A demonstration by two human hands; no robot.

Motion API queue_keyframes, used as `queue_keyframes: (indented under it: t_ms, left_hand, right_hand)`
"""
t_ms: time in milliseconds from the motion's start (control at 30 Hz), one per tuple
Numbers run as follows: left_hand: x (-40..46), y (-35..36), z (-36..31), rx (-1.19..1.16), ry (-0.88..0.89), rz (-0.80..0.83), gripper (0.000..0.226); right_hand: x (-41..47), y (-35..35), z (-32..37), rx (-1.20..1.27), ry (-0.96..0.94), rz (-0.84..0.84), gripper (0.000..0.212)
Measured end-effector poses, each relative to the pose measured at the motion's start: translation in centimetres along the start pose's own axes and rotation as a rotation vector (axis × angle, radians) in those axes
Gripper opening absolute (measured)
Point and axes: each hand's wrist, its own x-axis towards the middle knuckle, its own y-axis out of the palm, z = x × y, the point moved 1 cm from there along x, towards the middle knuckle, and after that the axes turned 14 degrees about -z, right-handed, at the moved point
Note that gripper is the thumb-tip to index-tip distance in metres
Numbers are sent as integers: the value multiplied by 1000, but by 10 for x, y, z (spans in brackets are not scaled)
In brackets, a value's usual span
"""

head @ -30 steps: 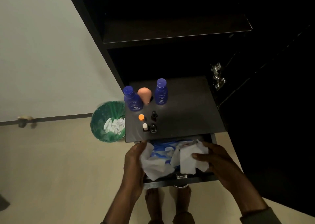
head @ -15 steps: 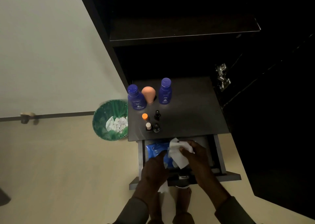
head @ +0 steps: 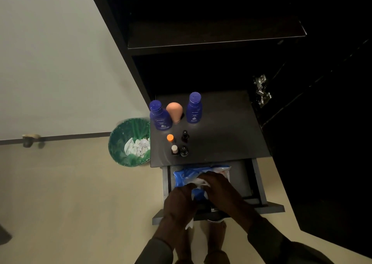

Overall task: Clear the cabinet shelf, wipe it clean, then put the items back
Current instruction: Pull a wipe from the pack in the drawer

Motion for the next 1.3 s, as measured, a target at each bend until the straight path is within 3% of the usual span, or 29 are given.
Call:
queue_keyframes:
  t_ms: [167,267,333,400,433,600,667,767,833,967,1000,1100,1200,1300]
  left_hand:
    - [1,4,-2,8,8,-13,40]
    - [0,5,-2,6,13,-18,29]
    - [0,6,0,3,19,-23,30]
    - [-1,6,1,3,6,-31,34]
    - [-1,6,2,-7,-7,-32,36]
    - [0,6,3,-4,10,0,37]
    - [1,7,3,-7,10,1,36]
    - [1,9,4,5,24,-11,38]
    - [2,10,6,-10,7,-15,39]
    - [2,12,8,-34,-51,5,37]
    - [2,12,8,-29,-46,7,36]
    - [3,11,7,-21,-18,-3,35]
    - [3,9,5,2,-6,5,39]
    - [3,8,4,20,21,7,34]
  right_hand:
    - [17,1,22,-486,-101,231,59]
    - [21,12,29,-553,-55,258,73]
    - [21,20,27,-517,-36,127,61]
    - [24,19,27,-515,-49,-38,33]
    - [25,16,28,-525,-40,-35,26]
    - [29,9,20,-486,-22,133,34]
    - [26,11,24,-528,1,87,32]
    - [19,10,29,-436,-6,-166,24]
    - [13,12,27,-386,-27,-203,33]
    - [-1,18,23,-369,-52,-158,87]
    - [-5,18,22,-412,-79,-159,83]
    - [-1,12,21,-368,-71,-51,32]
    - [3,7,19,-380,-23,101,34]
    - [2,1,23,-344,-72,16,31]
